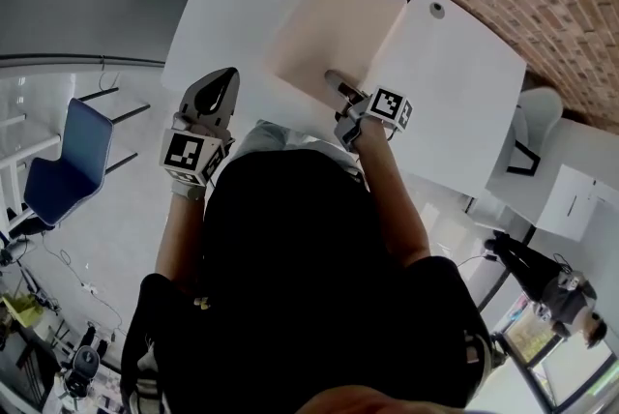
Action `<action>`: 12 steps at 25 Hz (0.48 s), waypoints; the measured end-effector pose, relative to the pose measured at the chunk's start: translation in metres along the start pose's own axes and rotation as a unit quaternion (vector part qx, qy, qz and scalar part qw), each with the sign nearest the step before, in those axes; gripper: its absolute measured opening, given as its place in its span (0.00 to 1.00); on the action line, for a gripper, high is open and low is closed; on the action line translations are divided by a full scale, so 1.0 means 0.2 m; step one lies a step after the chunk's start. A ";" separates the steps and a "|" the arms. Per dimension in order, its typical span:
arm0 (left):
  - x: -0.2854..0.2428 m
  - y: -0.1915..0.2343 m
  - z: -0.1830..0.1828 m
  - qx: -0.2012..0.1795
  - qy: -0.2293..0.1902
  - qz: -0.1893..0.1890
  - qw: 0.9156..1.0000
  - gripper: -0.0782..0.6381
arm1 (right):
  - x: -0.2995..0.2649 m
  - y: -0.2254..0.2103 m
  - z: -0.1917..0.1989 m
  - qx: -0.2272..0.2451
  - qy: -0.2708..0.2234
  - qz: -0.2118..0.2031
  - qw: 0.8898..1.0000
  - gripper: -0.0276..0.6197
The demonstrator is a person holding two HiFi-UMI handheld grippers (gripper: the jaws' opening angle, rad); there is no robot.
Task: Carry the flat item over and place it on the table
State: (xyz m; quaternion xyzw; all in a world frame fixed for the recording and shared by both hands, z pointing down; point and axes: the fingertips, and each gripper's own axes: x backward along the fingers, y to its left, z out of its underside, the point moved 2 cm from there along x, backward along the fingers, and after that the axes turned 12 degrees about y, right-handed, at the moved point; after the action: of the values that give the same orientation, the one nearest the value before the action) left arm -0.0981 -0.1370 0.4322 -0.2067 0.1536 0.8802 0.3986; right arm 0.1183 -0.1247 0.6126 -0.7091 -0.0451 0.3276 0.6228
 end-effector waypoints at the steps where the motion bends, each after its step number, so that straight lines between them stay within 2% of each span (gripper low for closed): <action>1: -0.02 0.02 -0.01 0.001 0.001 0.001 1.000 0.12 | -0.02 -0.01 -0.02 -0.002 0.002 0.004 1.000 0.48; 7: -0.10 0.16 -0.01 0.003 0.014 0.009 1.000 0.12 | -0.15 -0.07 -0.11 0.010 0.010 0.034 0.999 0.49; 12: -0.16 0.24 0.00 0.005 0.028 0.017 0.999 0.12 | -0.24 -0.09 -0.19 0.003 0.012 0.037 0.999 0.50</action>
State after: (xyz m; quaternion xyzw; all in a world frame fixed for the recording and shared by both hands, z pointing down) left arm -0.1153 -0.1868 0.4533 -0.2266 0.1730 0.8800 0.3800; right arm 0.1070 -0.1750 0.6490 -0.7123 -0.0105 0.3416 0.6131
